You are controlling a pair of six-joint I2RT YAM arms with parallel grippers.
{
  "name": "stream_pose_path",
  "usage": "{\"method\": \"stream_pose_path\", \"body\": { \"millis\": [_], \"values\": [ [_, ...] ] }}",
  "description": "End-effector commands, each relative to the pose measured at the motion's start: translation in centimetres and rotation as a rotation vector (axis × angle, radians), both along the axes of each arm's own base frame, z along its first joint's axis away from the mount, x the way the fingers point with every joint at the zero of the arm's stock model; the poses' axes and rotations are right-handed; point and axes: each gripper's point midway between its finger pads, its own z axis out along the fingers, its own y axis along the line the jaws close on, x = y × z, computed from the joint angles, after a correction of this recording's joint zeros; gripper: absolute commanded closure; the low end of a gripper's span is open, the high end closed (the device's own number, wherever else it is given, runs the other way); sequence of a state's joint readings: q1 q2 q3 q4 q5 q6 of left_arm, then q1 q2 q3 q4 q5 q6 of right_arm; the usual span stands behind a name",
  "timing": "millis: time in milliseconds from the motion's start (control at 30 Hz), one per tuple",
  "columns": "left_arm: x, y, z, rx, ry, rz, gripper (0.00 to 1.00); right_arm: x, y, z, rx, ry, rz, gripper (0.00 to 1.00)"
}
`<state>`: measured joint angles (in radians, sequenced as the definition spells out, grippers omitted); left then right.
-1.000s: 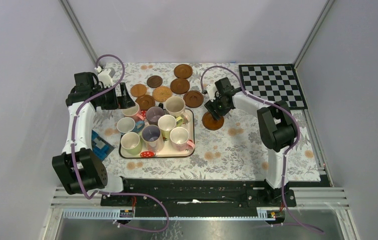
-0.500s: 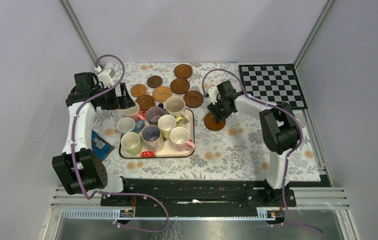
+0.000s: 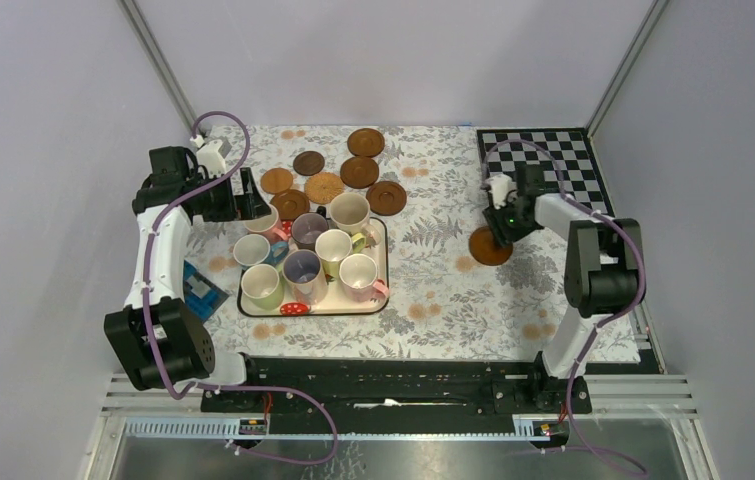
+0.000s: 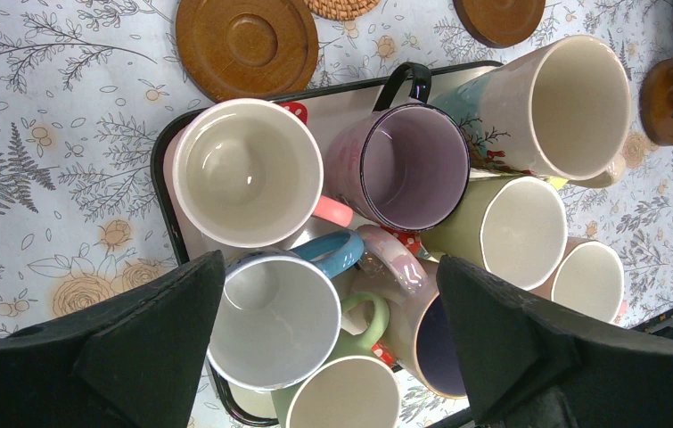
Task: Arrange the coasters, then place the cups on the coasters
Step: Move the coaster to the center of the board.
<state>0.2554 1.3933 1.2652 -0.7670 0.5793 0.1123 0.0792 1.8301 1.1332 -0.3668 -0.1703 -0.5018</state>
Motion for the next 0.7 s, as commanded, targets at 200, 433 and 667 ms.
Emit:
{"method": "stream_pose_path", "body": {
  "millis": [200, 433, 667],
  "values": [
    [0.1, -0.6, 1.5, -0.011, -0.072, -0.038, 0.01, -3.2, -11.2, -1.1, -0.114, 0.095, -0.113, 0.47],
    [0.0, -0.5, 1.5, 0.002, -0.074, -0.033, 0.01, -4.5, -15.9, -1.0, -0.131, 0.112, -0.164, 0.47],
    [0.0, -0.6, 1.4, -0.005, -0.072, -0.037, 0.01, -5.1, -18.9, -0.7, -0.139, 0.107, -0.215, 0.47]
  ]
}}
